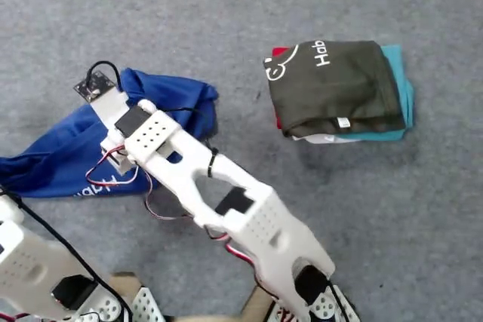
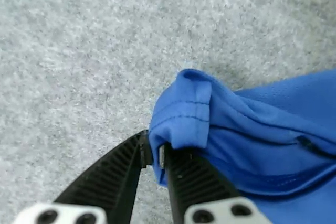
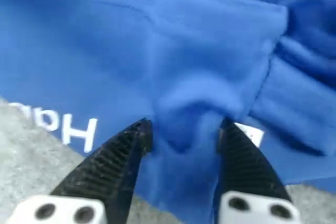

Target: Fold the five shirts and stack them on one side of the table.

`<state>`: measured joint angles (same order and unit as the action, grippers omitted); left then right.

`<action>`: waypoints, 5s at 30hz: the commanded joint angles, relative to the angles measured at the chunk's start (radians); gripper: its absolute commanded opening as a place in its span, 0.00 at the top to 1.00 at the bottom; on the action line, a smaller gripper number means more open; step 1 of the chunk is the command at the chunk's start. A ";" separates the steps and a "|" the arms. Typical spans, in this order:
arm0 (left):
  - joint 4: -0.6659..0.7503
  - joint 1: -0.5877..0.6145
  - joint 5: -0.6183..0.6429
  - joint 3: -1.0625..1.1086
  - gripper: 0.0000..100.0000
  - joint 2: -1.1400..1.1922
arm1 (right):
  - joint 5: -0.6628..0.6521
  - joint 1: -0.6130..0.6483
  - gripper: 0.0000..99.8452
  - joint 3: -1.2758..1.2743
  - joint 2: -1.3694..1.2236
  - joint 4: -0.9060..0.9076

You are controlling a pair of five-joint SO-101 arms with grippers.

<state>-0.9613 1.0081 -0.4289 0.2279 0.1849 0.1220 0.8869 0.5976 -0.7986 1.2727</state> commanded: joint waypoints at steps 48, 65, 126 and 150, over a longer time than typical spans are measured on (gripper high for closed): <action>0.014 -0.013 0.012 -0.007 0.97 -0.049 | -0.299 -0.190 0.98 -0.420 0.533 -0.014; 0.012 -0.008 0.011 -0.007 0.97 -0.044 | -0.153 -0.207 0.98 0.748 -0.278 0.258; 0.187 0.021 0.130 0.282 0.97 -0.522 | 0.255 0.034 0.98 0.558 -0.203 0.258; 0.183 0.157 0.084 0.343 0.97 -0.522 | 0.368 0.124 0.84 0.855 -0.383 0.212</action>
<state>-0.7910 1.1600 -0.3399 0.5746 -0.3138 0.4841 0.9989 1.3817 -1.1945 1.4906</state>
